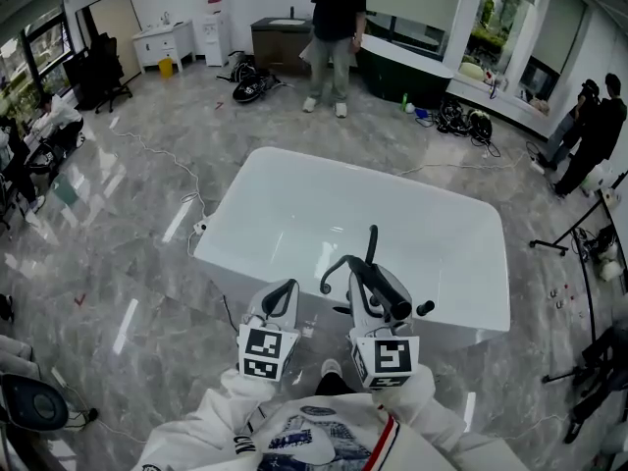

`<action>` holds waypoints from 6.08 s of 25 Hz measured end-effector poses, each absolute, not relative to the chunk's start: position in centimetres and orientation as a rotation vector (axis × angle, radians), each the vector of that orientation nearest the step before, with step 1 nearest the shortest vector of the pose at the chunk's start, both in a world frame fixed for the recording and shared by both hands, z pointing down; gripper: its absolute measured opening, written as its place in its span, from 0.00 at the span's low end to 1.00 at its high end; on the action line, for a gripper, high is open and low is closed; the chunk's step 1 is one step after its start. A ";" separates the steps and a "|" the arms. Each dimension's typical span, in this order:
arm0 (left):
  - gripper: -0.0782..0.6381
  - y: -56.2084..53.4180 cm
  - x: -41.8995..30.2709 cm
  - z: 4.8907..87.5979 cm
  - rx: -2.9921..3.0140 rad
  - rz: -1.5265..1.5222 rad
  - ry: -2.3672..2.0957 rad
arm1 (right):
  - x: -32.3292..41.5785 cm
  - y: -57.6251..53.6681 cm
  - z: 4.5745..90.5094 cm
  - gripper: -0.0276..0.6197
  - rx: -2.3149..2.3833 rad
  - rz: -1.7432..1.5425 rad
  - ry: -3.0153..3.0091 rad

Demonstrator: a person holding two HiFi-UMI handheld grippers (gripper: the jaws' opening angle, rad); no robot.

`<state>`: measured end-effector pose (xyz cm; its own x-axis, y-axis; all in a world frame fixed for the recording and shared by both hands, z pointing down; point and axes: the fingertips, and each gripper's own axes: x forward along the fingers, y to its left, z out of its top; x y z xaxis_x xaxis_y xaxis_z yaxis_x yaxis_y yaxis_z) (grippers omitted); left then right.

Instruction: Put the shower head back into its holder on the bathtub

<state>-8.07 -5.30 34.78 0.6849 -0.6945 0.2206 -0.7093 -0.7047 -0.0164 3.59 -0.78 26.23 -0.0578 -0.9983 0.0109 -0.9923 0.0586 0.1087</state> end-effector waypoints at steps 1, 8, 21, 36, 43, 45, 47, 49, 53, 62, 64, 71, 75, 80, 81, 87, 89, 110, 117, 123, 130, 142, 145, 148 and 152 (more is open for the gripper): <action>0.11 -5.7 -7.9 34.6 2.817 0.324 -1.178 | 3.8 -1.2 26.1 0.25 2.096 -0.109 -2.226; 0.11 -8.0 -7.1 34.1 2.811 0.315 -1.207 | 4.7 -3.9 25.9 0.25 2.079 -0.109 -2.245; 0.11 -10.0 -5.7 35.9 2.768 0.384 -1.235 | 7.0 -6.5 27.7 0.25 2.068 -0.046 -2.264; 0.11 -12.3 -2.1 37.9 2.726 0.452 -1.240 | 10.5 -9.1 30.8 0.25 2.020 0.063 -2.281; 0.11 -13.6 -1.0 38.3 2.695 0.470 -1.261 | 11.4 -10.6 32.0 0.25 1.976 0.099 -2.307; 0.11 -13.9 -1.0 38.4 2.679 0.478 -1.268 | 11.5 -11.0 32.4 0.25 1.963 0.107 -2.313; 0.11 -14.3 -1.0 38.6 2.673 0.479 -1.285 | 11.5 -11.4 32.7 0.25 1.950 0.115 -2.320; 0.11 -14.8 -1.1 38.8 2.673 0.473 -1.306 | 11.5 -11.9 33.0 0.25 1.933 0.123 -2.328; 0.11 -15.4 -0.9 39.3 2.659 0.477 -1.330 | 11.4 -12.7 33.8 0.25 1.901 0.130 -2.348; 0.11 -15.9 0.4 39.7 2.648 0.485 -1.354 | 12.1 -13.3 35.1 0.25 1.848 0.151 -2.375; 0.11 -15.9 0.5 39.9 2.646 0.490 -1.354 | 12.1 -13.3 35.4 0.25 1.842 0.160 -2.377; 0.11 -16.3 0.1 40.2 2.626 0.509 -1.354 | 11.7 -13.8 36.2 0.25 1.818 0.191 -2.376; 0.11 -16.4 0.0 40.8 2.621 0.516 -1.341 | 11.4 -13.8 36.9 0.25 1.811 0.210 -2.366; 0.11 -17.0 -0.1 41.6 2.625 0.528 -1.306 | 11.4 -14.4 38.1 0.25 1.819 0.242 -2.329; 0.11 -17.2 -0.3 41.8 2.622 0.529 -1.299 | 11.2 -14.5 38.3 0.25 1.822 0.248 -2.321; 0.11 -18.5 -0.8 43.0 2.621 0.548 -1.241 | 10.6 -15.4 39.4 0.25 1.841 0.278 -2.266; 0.11 -18.6 -1.1 43.4 2.625 0.557 -1.218 | 10.2 -15.5 39.8 0.25 1.849 0.289 -2.250; 0.11 -18.8 -2.3 48.8 2.555 0.598 -1.119 | 8.2 -15.8 45.8 0.25 1.793 0.404 -2.148; 0.11 -18.2 -2.6 51.4 2.537 0.619 -1.092 | 7.8 -15.7 48.8 0.25 1.773 0.452 -2.123; 0.11 -17.8 -2.7 53.5 2.511 0.630 -1.084 | 7.4 -15.5 50.8 0.25 1.747 0.480 -2.116; 0.11 -17.5 -2.2 55.1 2.529 0.591 -1.067 | 6.9 -15.7 52.4 0.25 1.732 0.497 -2.108; 0.11 -18.3 -2.4 59.0 2.487 0.589 -1.091 | 6.0 -15.6 56.4 0.25 1.723 0.541 -2.086; 0.11 -17.9 -2.5 59.9 2.476 0.586 -1.089 | 5.8 -15.2 57.3 0.25 1.723 0.548 -2.076; 0.11 -17.4 -2.8 61.2 2.463 0.593 -1.091 | 5.6 -14.9 58.2 0.25 1.729 0.562 -2.061; 0.11 -16.6 -2.8 62.1 2.438 0.596 -1.093 | 5.7 -14.4 59.4 0.25 1.719 0.569 -2.044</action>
<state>-2.79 -16.61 62.14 0.6032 -0.5969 0.5290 -0.7681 -0.6134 0.1836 5.70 -14.42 59.39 -0.1572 -0.8202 0.5500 -0.9864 0.1572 -0.0476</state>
